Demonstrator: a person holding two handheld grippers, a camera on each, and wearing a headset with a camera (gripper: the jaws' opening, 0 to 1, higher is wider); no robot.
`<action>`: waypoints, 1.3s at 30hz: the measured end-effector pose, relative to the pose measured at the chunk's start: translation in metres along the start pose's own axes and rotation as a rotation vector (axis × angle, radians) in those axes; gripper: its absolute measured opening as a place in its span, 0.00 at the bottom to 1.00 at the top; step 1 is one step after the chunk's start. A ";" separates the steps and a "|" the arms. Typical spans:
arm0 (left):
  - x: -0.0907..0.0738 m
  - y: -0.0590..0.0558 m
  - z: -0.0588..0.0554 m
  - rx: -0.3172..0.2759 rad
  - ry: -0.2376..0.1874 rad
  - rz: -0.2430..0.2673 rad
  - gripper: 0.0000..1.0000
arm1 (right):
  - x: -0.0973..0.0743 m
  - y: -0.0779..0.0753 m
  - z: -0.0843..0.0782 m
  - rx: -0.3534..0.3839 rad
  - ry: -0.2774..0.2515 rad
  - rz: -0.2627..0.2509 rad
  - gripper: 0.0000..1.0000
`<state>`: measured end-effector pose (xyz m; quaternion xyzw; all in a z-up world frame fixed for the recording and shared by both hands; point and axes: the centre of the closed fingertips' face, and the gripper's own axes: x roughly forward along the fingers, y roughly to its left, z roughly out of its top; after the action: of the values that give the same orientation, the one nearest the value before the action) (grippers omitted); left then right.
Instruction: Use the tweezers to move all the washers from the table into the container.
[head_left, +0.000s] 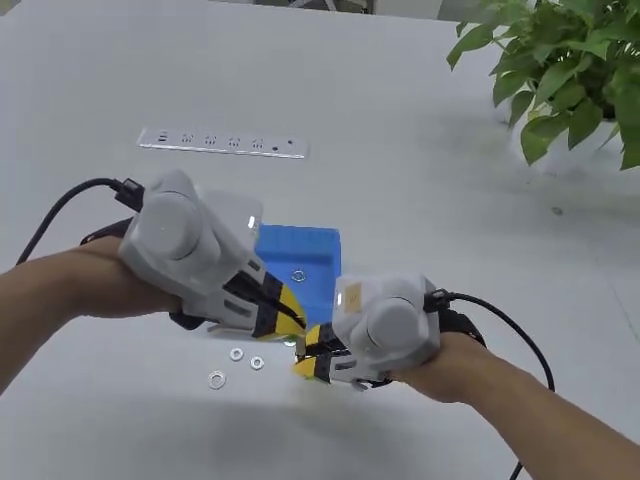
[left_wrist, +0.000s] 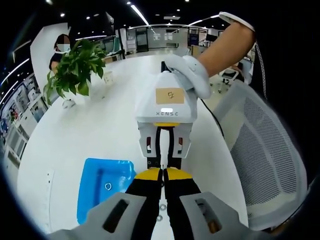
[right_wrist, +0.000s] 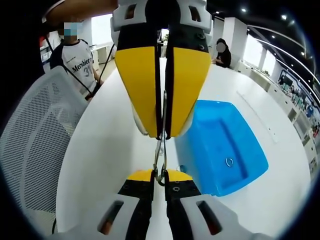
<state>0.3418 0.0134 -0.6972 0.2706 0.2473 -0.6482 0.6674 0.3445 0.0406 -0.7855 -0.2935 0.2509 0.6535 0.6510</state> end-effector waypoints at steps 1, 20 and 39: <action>-0.001 0.000 0.001 0.001 -0.001 0.002 0.05 | -0.001 0.000 0.001 -0.005 0.001 -0.001 0.09; -0.023 0.004 0.025 0.041 -0.012 0.040 0.05 | -0.023 -0.009 0.025 -0.056 0.001 -0.036 0.09; -0.040 0.033 0.039 0.067 -0.022 0.079 0.05 | -0.038 -0.042 0.042 -0.089 -0.006 -0.058 0.09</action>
<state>0.3725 0.0162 -0.6399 0.2952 0.2072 -0.6324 0.6855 0.3830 0.0452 -0.7269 -0.3276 0.2110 0.6457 0.6567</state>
